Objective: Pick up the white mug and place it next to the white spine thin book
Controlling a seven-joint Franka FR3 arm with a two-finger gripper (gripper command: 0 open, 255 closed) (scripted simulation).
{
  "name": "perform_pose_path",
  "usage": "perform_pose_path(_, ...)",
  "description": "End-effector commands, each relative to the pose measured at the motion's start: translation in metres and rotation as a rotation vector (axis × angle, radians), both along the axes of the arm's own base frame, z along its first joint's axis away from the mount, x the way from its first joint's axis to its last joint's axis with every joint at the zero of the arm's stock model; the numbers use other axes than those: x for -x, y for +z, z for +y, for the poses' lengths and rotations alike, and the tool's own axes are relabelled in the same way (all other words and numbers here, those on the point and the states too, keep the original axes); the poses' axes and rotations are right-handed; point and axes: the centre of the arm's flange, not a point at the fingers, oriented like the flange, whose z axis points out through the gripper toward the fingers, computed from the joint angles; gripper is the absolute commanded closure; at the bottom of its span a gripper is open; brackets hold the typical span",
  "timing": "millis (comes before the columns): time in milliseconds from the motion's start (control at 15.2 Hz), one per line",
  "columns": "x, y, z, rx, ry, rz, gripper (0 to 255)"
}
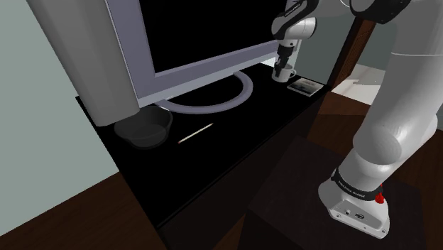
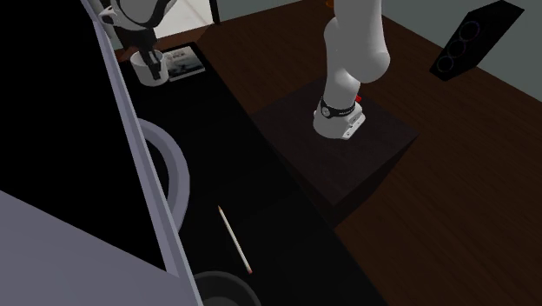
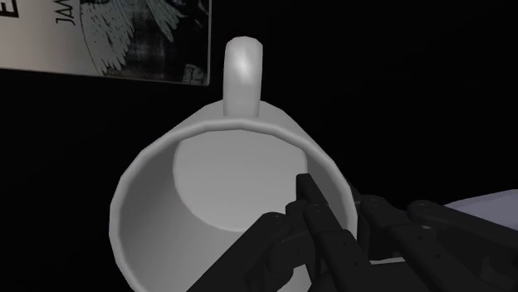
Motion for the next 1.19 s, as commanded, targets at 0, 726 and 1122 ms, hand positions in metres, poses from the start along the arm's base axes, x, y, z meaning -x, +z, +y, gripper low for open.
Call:
perform_pose_path(0, 0.0, -0.012, 0.001, 0.001, 0.0, 0.0, 255)
perform_pose_path(726, 0.0, -0.042, 0.001, 0.001, 0.0, 0.0, 255)
perform_pose_path(1122, 0.0, -0.042, 0.001, 0.001, 0.0, 0.0, 0)
